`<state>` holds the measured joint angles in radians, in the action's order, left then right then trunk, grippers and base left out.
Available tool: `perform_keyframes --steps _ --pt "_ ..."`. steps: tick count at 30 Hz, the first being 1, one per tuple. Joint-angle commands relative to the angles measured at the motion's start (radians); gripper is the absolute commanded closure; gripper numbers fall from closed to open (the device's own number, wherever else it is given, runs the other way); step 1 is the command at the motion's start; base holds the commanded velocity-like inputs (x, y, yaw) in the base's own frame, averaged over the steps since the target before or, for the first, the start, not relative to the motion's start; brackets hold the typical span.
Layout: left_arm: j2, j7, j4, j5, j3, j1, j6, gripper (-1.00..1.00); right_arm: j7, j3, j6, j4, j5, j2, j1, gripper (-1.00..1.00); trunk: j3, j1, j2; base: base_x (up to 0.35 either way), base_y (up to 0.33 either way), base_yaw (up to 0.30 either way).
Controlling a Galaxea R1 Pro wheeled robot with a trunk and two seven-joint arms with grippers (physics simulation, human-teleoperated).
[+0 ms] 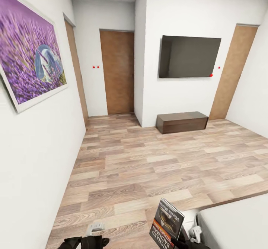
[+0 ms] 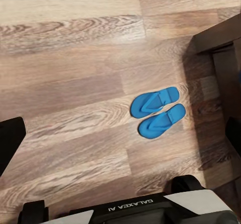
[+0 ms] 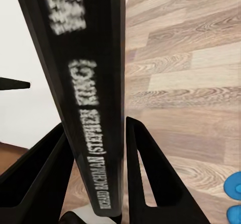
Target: In the bedroom, move the book from the bed onto either nightstand, and place the two sandals side by side next to the bed.
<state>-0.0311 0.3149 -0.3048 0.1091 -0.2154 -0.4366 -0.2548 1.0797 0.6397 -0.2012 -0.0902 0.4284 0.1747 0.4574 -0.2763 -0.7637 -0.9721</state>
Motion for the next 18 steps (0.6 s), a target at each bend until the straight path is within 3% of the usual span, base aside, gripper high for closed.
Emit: perform_keyframes --steps 1,13,18 --pt "-0.001 0.006 -0.002 0.011 -0.009 -0.001 -0.006 -1.0 0.003 0.012 -0.006 0.0 0.009 0.0 0.001 1.0 -0.001 0.0 -0.001 0.0 0.0 0.292" --pt "-0.001 0.006 -0.002 0.01 -0.009 -0.001 -0.006 -1.0 0.003 0.013 -0.006 0.0 0.01 0.0 0.0 1.0 -0.001 0.0 -0.001 0.0 0.0 0.291" --pt "0.003 0.006 -0.002 0.009 -0.01 -0.001 -0.006 -1.0 0.003 0.013 -0.006 0.0 0.01 0.0 0.001 1.0 -0.001 0.0 -0.001 0.0 0.019 0.12"
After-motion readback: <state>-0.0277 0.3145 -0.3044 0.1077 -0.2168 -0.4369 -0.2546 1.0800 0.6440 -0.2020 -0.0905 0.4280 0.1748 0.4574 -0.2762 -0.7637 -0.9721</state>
